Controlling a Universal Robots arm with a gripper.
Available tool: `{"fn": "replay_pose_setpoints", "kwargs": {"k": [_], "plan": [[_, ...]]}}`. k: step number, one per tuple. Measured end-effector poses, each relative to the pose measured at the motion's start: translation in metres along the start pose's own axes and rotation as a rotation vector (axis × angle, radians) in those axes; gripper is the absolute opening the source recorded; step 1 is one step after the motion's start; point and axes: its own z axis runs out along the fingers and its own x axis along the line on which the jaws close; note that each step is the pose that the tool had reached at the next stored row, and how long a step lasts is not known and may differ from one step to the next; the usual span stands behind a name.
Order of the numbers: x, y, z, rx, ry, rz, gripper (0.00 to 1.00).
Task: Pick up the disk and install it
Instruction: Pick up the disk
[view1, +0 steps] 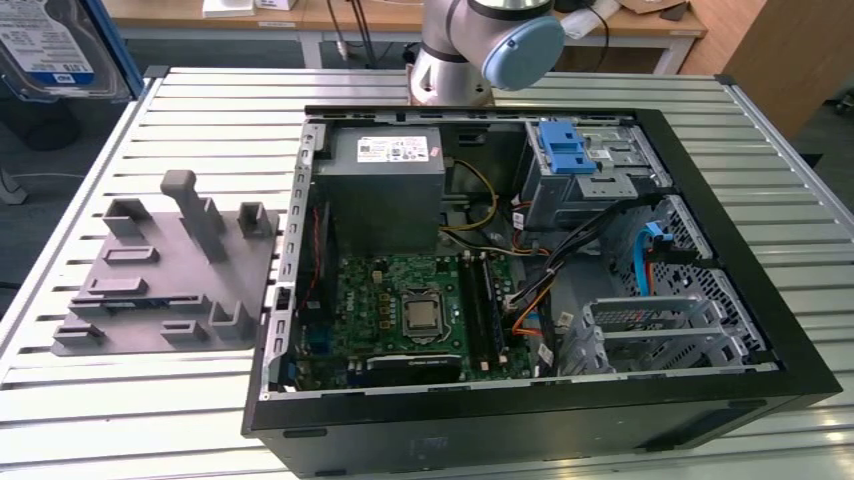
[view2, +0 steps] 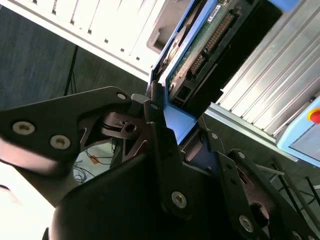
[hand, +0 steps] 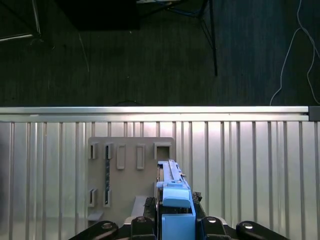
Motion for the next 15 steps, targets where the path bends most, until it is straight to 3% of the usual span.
{"fn": "replay_pose_setpoints", "kwargs": {"k": [7,12,15], "plan": [[-0.0004,0.0004,-0.0171,0.0001,-0.0001,0.000,0.36],[-0.0004,0.0004,-0.0173,0.0001,-0.0001,0.000,0.36],[-0.0004,-0.0029,-0.0174,0.0001,0.0000,0.000,0.36]]}}
